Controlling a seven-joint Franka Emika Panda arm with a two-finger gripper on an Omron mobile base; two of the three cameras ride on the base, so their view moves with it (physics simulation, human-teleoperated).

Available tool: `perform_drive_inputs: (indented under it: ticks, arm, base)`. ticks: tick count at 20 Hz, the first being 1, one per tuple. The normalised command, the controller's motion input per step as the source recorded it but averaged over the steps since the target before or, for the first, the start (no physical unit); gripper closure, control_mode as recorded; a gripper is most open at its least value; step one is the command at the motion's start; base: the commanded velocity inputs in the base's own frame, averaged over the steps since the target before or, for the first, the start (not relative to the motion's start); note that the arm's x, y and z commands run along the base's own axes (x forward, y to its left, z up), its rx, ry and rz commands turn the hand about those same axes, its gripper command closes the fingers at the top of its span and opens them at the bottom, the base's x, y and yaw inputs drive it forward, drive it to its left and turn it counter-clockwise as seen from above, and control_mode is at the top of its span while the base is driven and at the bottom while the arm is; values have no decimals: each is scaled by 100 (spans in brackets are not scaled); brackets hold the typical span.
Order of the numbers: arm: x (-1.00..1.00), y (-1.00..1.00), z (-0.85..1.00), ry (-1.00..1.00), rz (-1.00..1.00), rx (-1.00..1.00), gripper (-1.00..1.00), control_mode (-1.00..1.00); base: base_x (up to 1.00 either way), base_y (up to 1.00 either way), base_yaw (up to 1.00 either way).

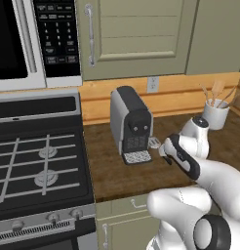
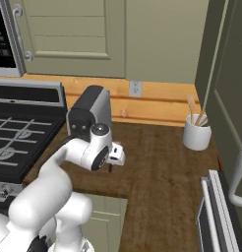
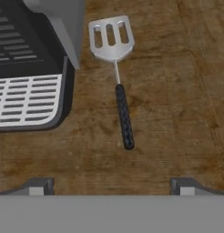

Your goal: Put the lemon and squash in the pot. Retrieve the spatula and lightly stir the vegetables in the pot.

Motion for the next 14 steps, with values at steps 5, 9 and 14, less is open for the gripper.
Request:
perform_drive_inputs:
  ticks: [5,9,14]
  arm:
    - [26,0,-29,1,0,0,-100,-100]
    - [19,0,-26,0,0,0,-100,-100]
    - [12,0,-24,0,0,0,-100,-100]
  base:
    - [0,0,0]
    - [0,0,0]
    - [0,0,0]
